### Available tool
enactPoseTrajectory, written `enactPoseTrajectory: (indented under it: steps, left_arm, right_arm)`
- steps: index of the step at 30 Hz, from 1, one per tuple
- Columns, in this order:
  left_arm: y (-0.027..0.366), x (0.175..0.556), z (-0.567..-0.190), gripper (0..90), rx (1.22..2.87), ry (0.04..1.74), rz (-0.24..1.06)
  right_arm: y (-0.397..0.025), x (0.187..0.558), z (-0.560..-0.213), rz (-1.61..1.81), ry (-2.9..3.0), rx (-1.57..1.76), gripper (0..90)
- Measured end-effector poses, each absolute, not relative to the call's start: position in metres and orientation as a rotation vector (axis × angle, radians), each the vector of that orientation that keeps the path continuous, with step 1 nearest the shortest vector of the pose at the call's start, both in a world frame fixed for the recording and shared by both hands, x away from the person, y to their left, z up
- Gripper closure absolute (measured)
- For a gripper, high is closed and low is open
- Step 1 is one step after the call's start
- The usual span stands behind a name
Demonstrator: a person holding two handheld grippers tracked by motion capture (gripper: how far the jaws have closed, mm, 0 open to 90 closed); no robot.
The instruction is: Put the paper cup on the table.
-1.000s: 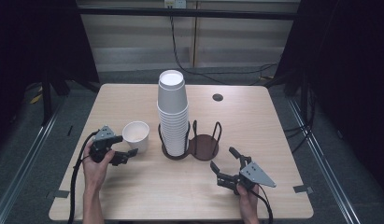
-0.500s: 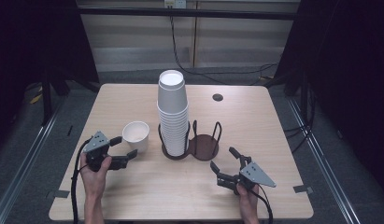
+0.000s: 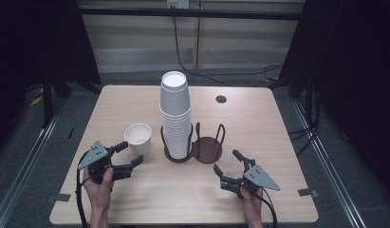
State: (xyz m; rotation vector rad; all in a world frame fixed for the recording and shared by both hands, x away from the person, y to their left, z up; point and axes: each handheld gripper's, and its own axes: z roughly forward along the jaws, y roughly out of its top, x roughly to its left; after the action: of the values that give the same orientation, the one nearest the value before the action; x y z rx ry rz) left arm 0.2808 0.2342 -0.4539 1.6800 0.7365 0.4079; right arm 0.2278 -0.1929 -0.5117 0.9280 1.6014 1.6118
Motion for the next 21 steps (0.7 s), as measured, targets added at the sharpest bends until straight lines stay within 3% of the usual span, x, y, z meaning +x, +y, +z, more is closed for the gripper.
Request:
enactPoseTrajectory:
  steps: [21]
  left_arm:
    - [0.173, 0.26, -0.483, 15.7, 1.654, 0.664, 0.403]
  right_arm:
    - [-0.193, 0.228, -0.512, 1.612, 1.601, 0.928, 13.1]
